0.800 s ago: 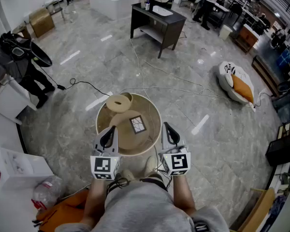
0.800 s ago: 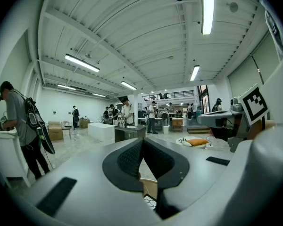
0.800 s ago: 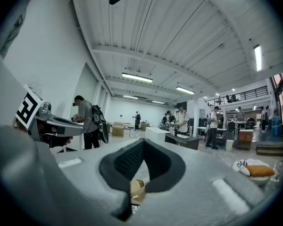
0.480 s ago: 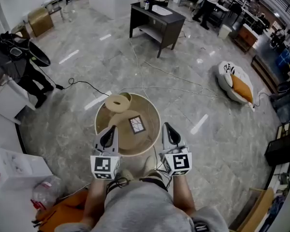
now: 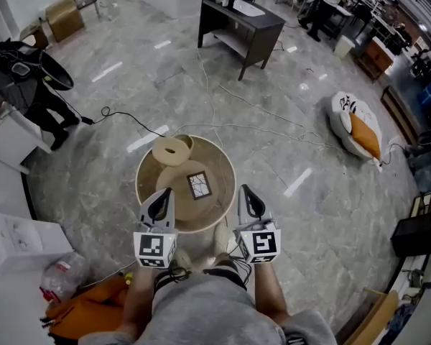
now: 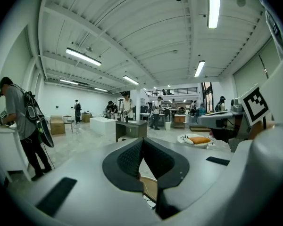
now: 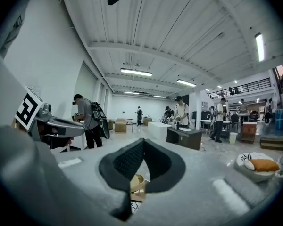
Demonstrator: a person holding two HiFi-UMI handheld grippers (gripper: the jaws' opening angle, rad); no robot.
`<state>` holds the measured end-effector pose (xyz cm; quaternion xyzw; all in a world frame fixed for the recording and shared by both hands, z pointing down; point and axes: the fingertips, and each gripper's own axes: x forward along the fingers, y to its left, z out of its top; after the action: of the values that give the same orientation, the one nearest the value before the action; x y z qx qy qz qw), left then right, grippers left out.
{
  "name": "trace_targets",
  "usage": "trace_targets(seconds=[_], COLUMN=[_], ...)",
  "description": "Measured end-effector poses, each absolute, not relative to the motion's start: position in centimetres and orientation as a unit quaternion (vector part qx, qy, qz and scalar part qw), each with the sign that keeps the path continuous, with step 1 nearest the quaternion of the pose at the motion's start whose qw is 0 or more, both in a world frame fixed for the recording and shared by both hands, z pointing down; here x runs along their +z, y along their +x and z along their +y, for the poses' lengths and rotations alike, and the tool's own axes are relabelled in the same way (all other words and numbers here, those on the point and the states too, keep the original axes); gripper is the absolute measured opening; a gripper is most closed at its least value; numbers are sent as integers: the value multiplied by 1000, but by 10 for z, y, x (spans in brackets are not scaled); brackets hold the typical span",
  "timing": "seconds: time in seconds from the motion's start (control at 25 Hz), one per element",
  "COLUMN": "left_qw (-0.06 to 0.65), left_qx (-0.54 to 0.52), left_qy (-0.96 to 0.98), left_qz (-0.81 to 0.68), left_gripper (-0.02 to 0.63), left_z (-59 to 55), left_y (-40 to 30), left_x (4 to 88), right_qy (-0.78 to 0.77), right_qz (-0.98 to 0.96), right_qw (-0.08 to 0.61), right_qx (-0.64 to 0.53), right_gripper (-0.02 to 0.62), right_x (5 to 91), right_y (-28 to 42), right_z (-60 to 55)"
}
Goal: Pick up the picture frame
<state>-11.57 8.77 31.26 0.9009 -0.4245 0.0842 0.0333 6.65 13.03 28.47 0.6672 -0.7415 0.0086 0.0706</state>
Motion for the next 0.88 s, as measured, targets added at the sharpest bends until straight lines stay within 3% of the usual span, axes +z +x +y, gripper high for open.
trace_targets(seconds=[0.48,0.88], left_qw=[79,106], left_qx=[113,139], left_qy=[852,815], left_qz=[-505,-553], left_gripper=[17,18], left_z=[33,15], left_y=[-44,-35], left_x=[353,401], right_qy=[573,502], right_qz=[-812,-852], right_qw=[96,112], right_qx=[61,94], right_gripper=[0,0], right_x=[339,396], right_y=[130,125], right_z=[37,-9])
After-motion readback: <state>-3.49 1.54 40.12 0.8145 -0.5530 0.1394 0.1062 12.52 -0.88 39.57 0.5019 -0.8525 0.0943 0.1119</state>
